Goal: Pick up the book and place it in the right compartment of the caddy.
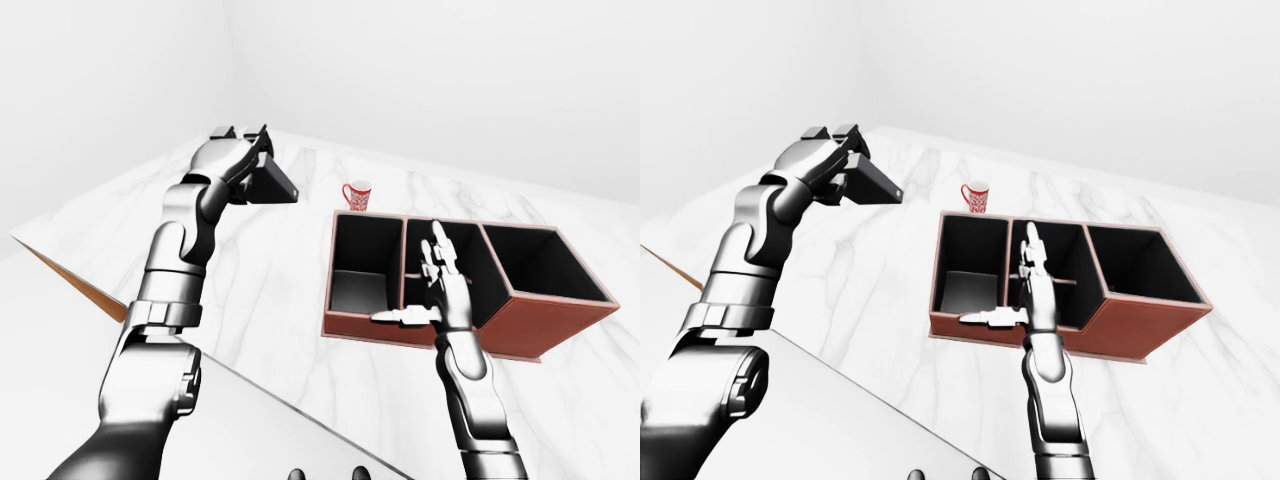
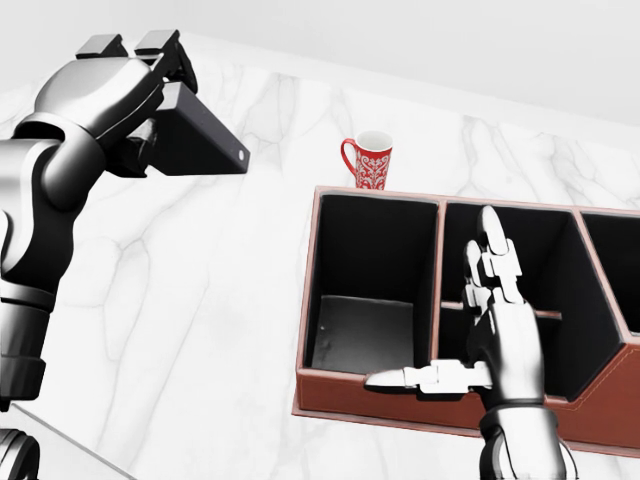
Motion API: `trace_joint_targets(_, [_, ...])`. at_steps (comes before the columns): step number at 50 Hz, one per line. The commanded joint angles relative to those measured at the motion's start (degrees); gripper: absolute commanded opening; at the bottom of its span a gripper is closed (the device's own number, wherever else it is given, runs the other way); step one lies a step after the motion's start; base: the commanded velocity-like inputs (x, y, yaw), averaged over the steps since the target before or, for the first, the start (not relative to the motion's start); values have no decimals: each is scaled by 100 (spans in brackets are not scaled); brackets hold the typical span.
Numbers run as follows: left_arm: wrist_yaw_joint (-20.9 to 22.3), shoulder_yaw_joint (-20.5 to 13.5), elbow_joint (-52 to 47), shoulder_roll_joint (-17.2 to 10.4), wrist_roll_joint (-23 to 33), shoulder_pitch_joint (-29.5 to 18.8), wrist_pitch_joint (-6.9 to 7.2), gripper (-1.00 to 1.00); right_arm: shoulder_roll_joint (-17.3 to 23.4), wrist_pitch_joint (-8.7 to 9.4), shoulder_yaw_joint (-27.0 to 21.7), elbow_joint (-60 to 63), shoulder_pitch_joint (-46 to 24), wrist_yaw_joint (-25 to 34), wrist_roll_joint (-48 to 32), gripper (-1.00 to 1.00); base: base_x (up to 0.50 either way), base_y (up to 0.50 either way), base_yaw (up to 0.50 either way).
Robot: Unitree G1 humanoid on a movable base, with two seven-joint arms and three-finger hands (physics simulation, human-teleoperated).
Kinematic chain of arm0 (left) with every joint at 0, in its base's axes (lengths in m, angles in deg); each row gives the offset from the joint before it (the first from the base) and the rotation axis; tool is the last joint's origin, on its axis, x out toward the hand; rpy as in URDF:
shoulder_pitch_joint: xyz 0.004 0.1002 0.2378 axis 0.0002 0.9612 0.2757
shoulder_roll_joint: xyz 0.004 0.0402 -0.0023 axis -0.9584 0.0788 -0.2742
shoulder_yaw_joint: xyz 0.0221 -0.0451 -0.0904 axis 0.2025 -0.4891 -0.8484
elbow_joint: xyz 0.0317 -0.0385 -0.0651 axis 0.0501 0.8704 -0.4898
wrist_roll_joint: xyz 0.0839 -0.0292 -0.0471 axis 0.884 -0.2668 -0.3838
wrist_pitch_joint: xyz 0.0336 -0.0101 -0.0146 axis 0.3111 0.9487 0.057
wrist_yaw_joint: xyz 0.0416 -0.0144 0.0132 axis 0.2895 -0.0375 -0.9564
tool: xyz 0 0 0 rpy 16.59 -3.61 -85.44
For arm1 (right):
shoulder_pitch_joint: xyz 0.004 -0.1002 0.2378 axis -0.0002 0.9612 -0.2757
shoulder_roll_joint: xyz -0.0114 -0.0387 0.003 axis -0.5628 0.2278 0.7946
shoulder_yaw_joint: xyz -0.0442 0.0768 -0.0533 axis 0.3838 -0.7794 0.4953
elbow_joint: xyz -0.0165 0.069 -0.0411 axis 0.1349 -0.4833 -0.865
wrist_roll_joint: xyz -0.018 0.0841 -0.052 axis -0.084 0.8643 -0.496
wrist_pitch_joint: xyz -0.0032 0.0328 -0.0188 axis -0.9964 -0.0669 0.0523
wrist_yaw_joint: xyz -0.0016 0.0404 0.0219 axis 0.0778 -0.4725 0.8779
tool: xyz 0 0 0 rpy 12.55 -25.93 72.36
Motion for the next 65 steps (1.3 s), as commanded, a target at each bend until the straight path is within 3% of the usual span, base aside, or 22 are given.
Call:
trace_joint_targets(1, [-35, -192, -682, 41, 86, 199, 0, -100, 83, 76, -71, -86, -404, -182, -253, 100, 0, 0, 0])
trace_joint_targets(3, [24, -199, -788, 48, 60, 231, 0, -100, 92, 153, -73, -42, -524, -203, -283, 100, 0, 0, 0])
trace_joint_targets(5, [57, -198, -851, 61, 32, 260, 0, -100, 110, 78, -67, -134, -649, -246, -368, 100, 0, 0, 0])
trace_joint_targets(19, [224, -158, -1151, 161, 60, 451, 0, -100, 77, 587, 83, -97, -1499, -316, -466, 100, 0, 0, 0])
trace_joint_targets(38, [363, -128, -1294, 262, 142, 646, 0, -100, -29, 704, 275, -588, -2334, -359, -739, 100, 0, 0, 0])
trace_joint_targets(47, [553, -137, -1489, 295, 56, 691, 0, -100, -71, 654, 290, -929, -2771, -405, -850, 100, 0, 0, 0])
trace_joint_targets(53, [682, -126, -1693, 369, -7, 762, 0, -100, -159, 403, 375, -1345, -2939, -511, -957, 100, 0, 0, 0])
trace_joint_targets(61, [897, -141, -1973, 393, -100, 829, 0, -100, -195, 228, 374, -1667, -3065, -552, -998, 100, 0, 0, 0])
trace_joint_targets(65, [849, -115, -1964, 409, -45, 831, 0, -100, -230, 284, 397, -1646, -3061, -554, -997, 100, 0, 0, 0])
